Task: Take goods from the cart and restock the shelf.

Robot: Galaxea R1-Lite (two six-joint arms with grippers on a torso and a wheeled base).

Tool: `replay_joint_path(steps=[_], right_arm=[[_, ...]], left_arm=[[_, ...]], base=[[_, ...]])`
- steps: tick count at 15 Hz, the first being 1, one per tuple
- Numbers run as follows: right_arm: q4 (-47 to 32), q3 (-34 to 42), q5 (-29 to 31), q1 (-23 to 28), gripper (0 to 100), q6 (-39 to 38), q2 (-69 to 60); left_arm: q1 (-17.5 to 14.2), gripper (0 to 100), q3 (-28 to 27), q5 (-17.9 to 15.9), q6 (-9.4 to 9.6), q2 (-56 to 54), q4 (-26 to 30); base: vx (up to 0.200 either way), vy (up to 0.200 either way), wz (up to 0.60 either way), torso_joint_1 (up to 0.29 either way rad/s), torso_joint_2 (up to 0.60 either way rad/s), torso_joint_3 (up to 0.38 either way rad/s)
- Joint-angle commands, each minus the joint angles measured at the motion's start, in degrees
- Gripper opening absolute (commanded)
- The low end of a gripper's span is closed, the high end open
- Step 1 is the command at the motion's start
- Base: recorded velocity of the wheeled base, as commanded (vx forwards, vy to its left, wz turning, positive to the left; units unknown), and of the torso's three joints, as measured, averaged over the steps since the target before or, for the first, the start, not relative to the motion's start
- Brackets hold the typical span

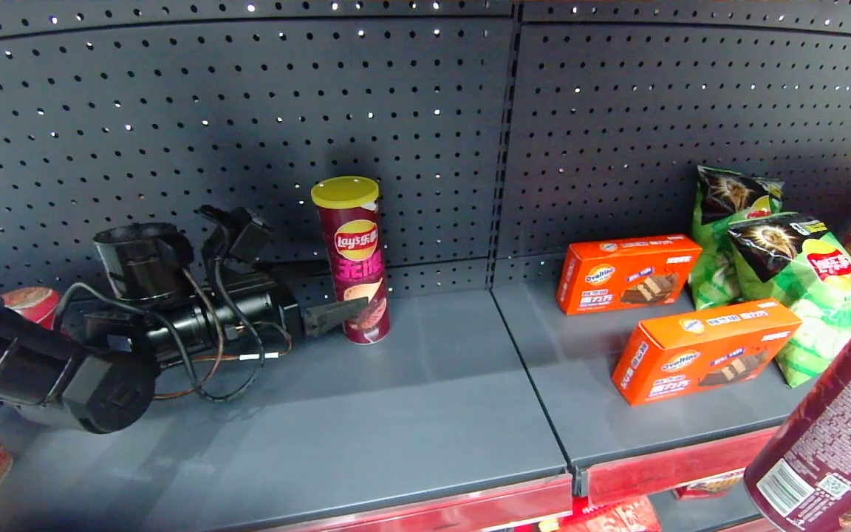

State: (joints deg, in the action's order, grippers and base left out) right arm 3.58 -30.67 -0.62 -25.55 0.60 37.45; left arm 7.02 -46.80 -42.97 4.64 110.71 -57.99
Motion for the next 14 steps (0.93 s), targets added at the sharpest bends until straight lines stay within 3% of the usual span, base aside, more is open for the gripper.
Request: replay_joint_path(steps=[1,8,14], right_arm=[[0.02,0.00,-0.08,-0.02,0,0.02,0.08],[0.11,0.17,-0.17,-0.02,0,0.02,0.08],[0.11,0.26,-0.17,-0.11,0,0.02,0.08]], left_arm=[[0.01,100,-0.57,-0.62,0.01,0.82,-0.02],[0.98,100,-6.99,-1.24,-0.25,4.69,0.77],[1.94,100,-8.04,-1.24,-0.87,6.09,0.86]], base=[[0.000,0.000,0.00,0.000,0.00,0.000],[0.000,0.000,0.00,0.000,0.00,0.000],[0.000,0.000,0.00,0.000,0.00,0.000]])
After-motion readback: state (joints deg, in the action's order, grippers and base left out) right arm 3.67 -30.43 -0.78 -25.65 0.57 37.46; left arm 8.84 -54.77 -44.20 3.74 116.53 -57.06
